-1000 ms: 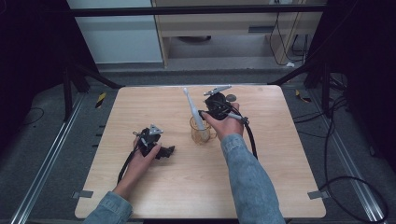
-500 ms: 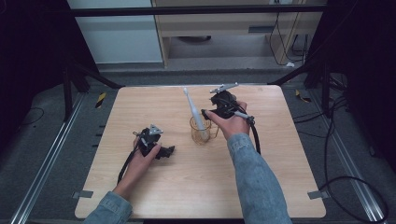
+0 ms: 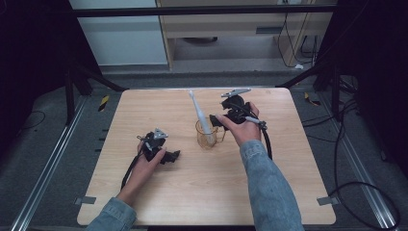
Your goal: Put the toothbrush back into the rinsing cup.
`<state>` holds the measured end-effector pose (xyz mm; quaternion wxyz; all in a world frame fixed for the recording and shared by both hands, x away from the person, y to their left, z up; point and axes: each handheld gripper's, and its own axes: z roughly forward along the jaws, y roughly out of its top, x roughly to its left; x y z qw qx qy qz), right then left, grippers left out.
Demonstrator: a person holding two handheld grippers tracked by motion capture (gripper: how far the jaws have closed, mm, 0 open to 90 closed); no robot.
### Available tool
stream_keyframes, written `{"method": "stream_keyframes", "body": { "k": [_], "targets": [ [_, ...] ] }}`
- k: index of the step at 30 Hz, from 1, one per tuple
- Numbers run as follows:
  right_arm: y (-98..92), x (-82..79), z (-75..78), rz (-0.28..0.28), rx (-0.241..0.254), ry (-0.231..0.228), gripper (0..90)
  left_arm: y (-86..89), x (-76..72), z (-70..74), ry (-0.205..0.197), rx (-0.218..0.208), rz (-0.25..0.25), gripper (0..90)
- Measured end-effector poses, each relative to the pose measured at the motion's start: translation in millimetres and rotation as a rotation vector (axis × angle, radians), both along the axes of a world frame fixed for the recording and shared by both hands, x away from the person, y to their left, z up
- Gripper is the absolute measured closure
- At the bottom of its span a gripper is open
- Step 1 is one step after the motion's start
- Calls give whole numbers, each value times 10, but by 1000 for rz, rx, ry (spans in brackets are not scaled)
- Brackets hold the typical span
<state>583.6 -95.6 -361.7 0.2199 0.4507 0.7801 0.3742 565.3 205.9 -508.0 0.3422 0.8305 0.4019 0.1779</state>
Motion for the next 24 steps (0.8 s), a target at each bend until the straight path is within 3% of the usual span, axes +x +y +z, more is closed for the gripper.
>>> {"method": "stream_keyframes", "body": {
  "k": [16,24],
  "targets": [
    [-447,-73,-122,-130,-20,-23,84,-2,-2,-1,1,-2,2,0],
    [-698,-145,-189,-127,-55,5,82,-11,4,1,3,1,2,0]
  ]
}}
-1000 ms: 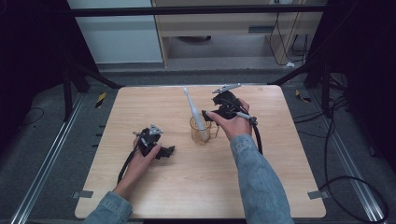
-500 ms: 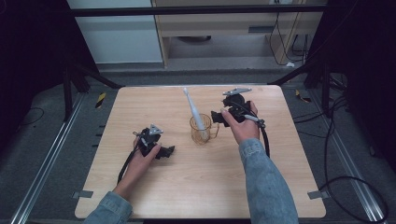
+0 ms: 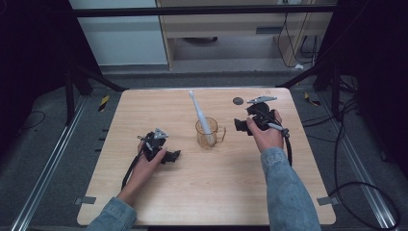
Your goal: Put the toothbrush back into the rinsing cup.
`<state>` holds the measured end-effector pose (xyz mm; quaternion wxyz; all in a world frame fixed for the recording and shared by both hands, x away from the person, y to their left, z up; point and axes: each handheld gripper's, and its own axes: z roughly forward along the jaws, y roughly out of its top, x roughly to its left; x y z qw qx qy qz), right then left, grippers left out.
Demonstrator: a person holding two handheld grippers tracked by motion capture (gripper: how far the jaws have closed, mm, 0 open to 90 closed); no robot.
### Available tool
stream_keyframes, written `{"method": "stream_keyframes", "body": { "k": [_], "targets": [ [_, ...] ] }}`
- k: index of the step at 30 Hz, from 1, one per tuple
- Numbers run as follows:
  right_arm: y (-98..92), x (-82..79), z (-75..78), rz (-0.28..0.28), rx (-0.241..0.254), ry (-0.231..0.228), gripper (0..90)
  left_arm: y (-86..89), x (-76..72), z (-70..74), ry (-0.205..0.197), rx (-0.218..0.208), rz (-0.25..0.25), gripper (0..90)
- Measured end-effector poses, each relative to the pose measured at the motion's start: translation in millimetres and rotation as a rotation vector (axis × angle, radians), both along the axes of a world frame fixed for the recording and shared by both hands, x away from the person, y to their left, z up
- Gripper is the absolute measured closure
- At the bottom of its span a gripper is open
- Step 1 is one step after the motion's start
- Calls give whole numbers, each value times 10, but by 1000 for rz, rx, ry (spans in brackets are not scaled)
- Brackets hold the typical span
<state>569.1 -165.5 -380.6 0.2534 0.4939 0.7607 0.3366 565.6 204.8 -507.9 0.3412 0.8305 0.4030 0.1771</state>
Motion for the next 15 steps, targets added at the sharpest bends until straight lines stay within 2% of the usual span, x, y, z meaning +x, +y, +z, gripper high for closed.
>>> {"method": "stream_keyframes", "body": {
  "k": [2,6,15],
  "targets": [
    [-81,-21,-32,-6,-13,-1,82,-1,1,0,0,0,0,0],
    [-269,-63,-103,-46,0,6,84,-2,1,0,0,0,0,0],
    [-635,-139,-170,-109,-15,7,92,-2,3,0,0,0,-1,0]
  ]
}}
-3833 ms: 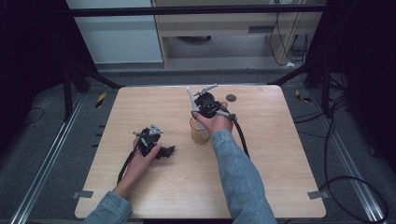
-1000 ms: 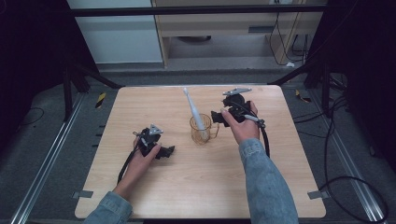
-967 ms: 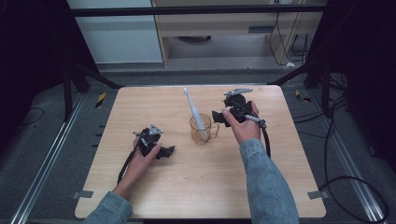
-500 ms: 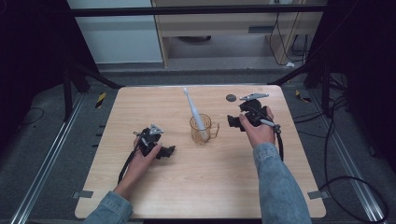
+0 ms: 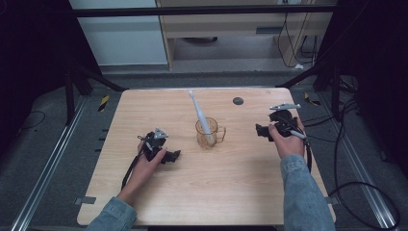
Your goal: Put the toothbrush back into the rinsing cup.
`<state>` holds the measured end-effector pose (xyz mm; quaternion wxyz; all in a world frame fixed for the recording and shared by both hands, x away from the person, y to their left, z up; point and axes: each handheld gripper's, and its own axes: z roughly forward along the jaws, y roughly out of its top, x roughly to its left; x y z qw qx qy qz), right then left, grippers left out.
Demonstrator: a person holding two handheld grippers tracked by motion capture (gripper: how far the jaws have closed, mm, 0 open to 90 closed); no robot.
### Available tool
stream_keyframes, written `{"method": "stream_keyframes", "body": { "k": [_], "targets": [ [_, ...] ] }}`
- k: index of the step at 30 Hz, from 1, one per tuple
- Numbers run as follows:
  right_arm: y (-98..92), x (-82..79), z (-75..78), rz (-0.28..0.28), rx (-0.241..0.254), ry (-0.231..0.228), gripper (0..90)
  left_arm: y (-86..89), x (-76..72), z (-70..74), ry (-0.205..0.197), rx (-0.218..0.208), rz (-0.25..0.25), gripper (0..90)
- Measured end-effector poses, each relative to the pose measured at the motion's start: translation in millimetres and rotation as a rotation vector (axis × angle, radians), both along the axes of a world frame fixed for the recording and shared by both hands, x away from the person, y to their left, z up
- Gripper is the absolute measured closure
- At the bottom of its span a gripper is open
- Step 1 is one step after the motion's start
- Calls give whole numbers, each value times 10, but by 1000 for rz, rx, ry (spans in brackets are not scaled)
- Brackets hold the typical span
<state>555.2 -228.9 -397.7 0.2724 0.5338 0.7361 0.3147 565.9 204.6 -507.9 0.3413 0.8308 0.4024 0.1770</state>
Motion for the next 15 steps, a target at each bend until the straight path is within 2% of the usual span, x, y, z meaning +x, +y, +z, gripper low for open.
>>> {"method": "stream_keyframes", "body": {
  "k": [7,15],
  "targets": [
    [-186,-5,-115,-46,12,11,98,-2,0,0,0,1,1,0],
    [-289,91,-330,-69,9,39,101,-4,3,0,0,-1,1,0]
  ]
}}
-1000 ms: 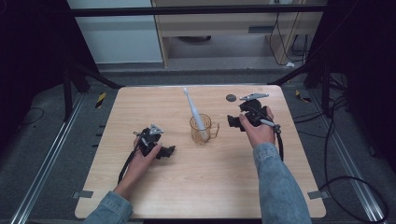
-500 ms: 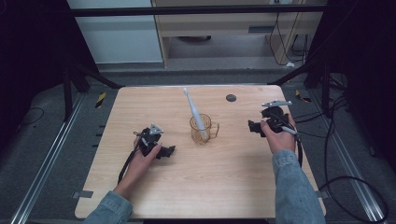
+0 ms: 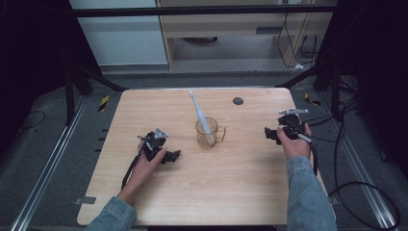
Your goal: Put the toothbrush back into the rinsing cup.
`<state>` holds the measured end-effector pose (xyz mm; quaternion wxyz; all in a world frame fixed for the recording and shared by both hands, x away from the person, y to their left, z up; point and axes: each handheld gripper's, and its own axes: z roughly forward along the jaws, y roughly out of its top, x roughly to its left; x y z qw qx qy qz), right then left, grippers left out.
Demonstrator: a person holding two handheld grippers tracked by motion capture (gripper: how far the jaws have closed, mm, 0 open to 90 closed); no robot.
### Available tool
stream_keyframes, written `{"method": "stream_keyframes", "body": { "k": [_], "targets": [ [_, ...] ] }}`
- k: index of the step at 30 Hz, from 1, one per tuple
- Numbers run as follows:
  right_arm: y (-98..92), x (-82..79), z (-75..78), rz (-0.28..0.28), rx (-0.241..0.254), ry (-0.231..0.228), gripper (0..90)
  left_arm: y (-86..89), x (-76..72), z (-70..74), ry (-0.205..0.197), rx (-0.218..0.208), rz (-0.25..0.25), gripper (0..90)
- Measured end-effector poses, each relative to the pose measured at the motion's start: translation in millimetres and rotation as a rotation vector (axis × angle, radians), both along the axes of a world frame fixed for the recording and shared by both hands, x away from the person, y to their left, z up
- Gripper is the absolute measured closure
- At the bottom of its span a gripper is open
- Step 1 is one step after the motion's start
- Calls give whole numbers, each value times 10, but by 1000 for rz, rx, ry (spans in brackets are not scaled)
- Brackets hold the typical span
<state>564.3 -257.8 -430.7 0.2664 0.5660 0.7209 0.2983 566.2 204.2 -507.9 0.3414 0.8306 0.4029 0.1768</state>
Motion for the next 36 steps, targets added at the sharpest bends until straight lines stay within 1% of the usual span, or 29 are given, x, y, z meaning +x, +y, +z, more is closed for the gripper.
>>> {"method": "stream_keyframes", "body": {
  "k": [3,5,6,8,10,13,18,20,24,26,31,36],
  "targets": [
    [-13,33,-106,-11,9,11,101,0,3,0,0,0,-2,0],
    [-18,56,-173,-17,0,16,104,0,2,0,0,0,-2,0],
    [-17,64,-202,-24,10,27,105,-1,2,0,0,0,-2,0],
    [-26,87,-257,-34,13,33,112,-1,3,0,0,0,-2,0],
    [-30,111,-307,-42,14,30,115,0,3,0,0,0,-2,0],
    [-18,148,-376,-59,28,37,120,0,3,0,0,0,-3,0],
    [16,194,-466,-72,49,39,121,2,5,1,0,2,-5,0],
    [29,207,-498,-69,45,41,120,2,5,1,0,2,-5,0],
    [55,227,-537,-72,55,32,117,2,5,1,0,3,-6,0],
    [77,235,-562,-74,66,35,115,2,5,1,0,3,-6,0],
    [122,268,-628,-69,72,34,107,3,5,1,0,3,-6,0],
    [156,294,-662,-80,80,26,97,3,6,2,1,3,-7,0]
  ]
}}
